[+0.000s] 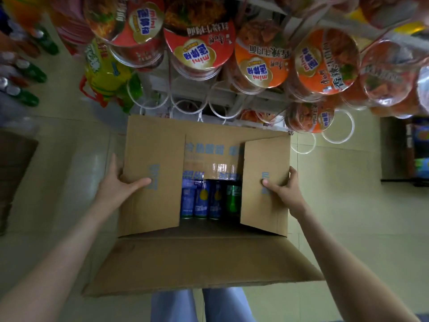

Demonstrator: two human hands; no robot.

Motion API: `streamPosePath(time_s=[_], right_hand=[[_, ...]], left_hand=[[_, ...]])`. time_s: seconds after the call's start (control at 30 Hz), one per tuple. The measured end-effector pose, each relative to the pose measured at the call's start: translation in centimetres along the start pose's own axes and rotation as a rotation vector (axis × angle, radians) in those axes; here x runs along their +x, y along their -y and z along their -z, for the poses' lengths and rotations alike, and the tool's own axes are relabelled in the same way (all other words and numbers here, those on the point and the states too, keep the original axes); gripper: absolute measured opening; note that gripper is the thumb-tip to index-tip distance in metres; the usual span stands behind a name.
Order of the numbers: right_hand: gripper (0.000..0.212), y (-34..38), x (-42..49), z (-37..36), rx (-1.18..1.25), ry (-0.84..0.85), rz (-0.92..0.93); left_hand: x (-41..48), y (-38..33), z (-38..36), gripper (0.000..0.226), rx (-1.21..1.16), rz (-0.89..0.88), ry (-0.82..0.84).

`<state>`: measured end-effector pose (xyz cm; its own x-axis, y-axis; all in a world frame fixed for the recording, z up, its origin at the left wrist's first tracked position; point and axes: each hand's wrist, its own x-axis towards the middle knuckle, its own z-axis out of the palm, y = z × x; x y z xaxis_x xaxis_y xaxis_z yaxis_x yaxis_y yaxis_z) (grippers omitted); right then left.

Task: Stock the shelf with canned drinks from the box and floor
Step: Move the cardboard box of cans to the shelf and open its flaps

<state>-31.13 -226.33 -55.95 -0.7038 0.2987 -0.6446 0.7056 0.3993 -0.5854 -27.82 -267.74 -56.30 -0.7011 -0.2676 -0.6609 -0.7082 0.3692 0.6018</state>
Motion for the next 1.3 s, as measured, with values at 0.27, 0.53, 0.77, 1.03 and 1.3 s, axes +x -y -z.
streamPosePath(time_s=[0.27,0.53,0.77,1.03,1.3], right_hand=[[0.095,-0.4,0.4,-1.2,0.002,-0.083,-0.02],[0.095,-0.6,1.2,-1.2,-0.053,-0.116,0.001],[0.09,-1.1,1.0,1.5,0.141,0.131,-0.005],[0.109,-2.7,1.4,0.9,0.246,0.127,0.161],[0.08,-4.0,2.9,0.1,0.258,0.119,0.197]], left_hand=[[0.8,-0.5,-1.0,0.113,-0.15,0.036,0.021],[2.4,0.2,-1.4,0.123,-0.113,0.016,-0.026],[1.7,0.2,-1.0,0.104,-0.118,-0.018,0.005],[0.7,0.1,-1.3,0.123,-0.262,-0.113,0.086],[1.1,1.3,-0.5,0.093,-0.102,-0.261,0.148]])
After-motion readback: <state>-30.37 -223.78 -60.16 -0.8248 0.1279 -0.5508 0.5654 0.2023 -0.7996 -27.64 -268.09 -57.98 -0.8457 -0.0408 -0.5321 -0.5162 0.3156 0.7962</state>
